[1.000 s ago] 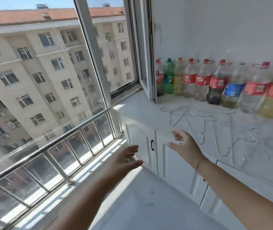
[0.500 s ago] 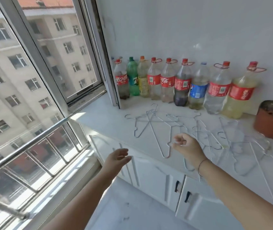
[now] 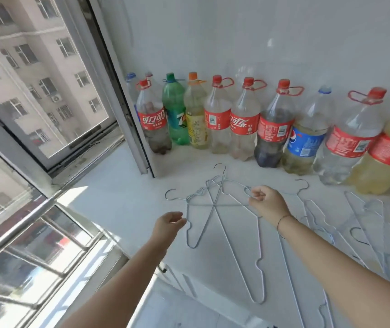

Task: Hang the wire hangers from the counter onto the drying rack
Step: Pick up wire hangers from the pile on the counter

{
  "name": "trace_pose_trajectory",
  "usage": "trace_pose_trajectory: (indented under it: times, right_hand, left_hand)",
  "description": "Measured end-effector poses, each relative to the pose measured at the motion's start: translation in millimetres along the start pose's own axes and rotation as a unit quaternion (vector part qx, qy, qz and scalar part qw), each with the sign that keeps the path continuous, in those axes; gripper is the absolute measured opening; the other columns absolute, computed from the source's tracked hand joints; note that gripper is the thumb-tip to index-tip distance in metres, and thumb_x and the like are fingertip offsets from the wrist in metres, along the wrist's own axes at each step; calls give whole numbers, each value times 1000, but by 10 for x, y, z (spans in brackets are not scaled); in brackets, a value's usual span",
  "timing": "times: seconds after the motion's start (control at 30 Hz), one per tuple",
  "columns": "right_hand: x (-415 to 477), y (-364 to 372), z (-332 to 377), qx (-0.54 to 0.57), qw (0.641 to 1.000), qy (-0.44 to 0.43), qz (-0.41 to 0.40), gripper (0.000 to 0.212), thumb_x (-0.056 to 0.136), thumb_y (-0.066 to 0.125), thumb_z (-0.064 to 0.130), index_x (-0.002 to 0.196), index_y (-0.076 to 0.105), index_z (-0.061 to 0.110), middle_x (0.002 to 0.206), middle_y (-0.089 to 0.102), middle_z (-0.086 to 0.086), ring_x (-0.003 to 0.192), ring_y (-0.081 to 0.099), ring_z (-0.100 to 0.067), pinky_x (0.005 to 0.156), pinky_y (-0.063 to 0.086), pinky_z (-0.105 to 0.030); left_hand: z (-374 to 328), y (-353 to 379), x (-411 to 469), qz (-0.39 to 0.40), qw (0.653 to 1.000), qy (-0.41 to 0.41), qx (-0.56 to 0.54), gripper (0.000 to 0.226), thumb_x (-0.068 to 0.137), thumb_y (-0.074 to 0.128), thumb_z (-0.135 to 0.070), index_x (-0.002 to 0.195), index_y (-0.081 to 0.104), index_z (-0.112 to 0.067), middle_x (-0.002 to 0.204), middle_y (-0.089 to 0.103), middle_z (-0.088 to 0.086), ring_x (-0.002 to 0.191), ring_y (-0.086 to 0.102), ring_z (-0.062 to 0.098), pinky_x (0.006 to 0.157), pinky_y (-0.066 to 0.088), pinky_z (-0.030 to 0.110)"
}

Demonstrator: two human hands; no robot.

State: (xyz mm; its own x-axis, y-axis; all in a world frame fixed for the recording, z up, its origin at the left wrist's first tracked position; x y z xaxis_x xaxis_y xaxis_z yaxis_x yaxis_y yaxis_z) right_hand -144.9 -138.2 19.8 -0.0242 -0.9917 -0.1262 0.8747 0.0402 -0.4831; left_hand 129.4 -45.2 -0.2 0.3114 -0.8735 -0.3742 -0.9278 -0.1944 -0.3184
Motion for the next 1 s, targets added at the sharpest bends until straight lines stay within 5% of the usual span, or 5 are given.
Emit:
trace_pose_trajectory:
  times: [0.3, 0.63, 0.8, 1.0]
  right_hand:
    - [1251, 502, -303, -156, 985, 40, 54, 31, 78, 63, 21, 108, 65, 14, 117, 64, -5, 110, 56, -29, 96, 43, -35]
    - [1632, 760, -449, -313, 948, 52, 36, 20, 80, 56, 18, 94, 68, 23, 112, 62, -8, 108, 52, -33, 87, 41, -34]
    - [1641, 716, -383, -202, 977, 57, 31, 9, 79, 59, 14, 80, 64, 22, 95, 69, -2, 93, 61, -28, 83, 47, -33]
    - [1252, 694, 212, 89, 989, 40, 113, 8, 80, 64, -1, 84, 65, 6, 65, 58, -4, 58, 51, -13, 57, 43, -19]
  left_hand:
    - [-59, 176, 856, 15, 1000, -26, -7, 20, 86, 63, -12, 106, 63, -12, 94, 64, 0, 86, 56, 13, 78, 40, 25]
    - [220, 157, 987, -23, 993, -107, -38, 28, 86, 63, -14, 114, 61, -10, 108, 64, 7, 98, 58, 19, 84, 43, 28]
    - [170, 178, 962, -15, 993, -102, -61, 22, 88, 61, -15, 110, 62, -13, 101, 64, 3, 93, 57, 16, 84, 44, 28]
    - [-204, 295, 907, 34, 990, -62, -121, 18, 88, 61, -16, 105, 67, -14, 100, 67, 7, 95, 61, 19, 90, 48, 32]
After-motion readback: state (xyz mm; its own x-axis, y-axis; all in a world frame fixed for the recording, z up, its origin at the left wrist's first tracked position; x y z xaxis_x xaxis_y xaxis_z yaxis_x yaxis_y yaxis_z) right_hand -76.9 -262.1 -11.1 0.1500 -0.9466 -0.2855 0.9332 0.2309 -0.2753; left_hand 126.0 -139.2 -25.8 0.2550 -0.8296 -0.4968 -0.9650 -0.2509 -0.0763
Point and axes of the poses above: each hand's wrist, its own x-axis towards the middle knuckle, its own y-axis out of the palm, z = x × y, the point moved 5 cm from there along x, towards the middle knuckle
